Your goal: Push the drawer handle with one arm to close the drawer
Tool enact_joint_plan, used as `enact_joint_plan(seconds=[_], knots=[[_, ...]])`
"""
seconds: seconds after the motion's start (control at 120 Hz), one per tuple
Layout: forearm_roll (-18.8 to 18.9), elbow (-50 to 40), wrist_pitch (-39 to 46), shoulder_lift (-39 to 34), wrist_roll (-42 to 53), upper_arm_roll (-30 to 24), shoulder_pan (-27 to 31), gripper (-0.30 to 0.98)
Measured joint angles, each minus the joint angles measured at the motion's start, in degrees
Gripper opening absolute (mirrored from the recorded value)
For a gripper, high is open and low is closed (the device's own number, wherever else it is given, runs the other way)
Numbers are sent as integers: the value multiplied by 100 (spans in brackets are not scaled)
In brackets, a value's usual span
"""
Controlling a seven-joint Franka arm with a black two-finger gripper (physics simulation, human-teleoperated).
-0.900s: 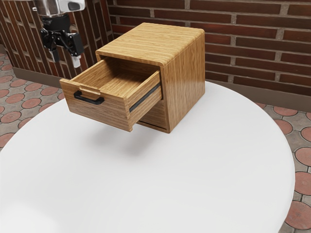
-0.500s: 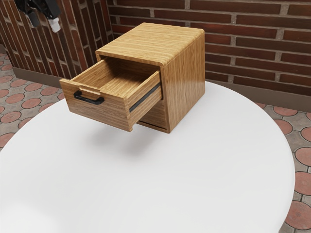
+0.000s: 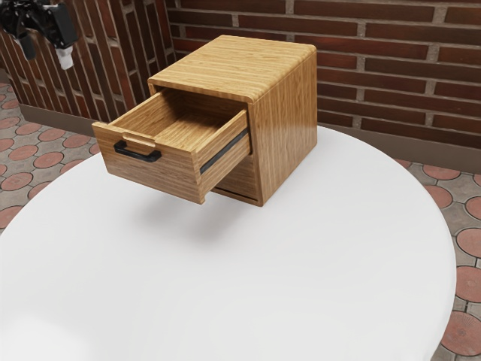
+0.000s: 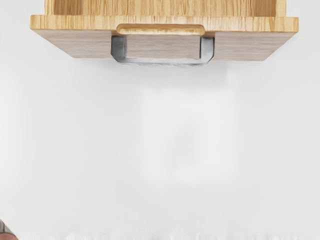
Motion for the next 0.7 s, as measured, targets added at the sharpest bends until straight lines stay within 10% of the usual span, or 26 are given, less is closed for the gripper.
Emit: enact_joint_plan(seconds=[0.258, 0.7], knots=[[51, -4137, 1831, -2113, -403, -9, -180, 36], [47, -4032, 3786, -628, -443, 1, 44, -6]])
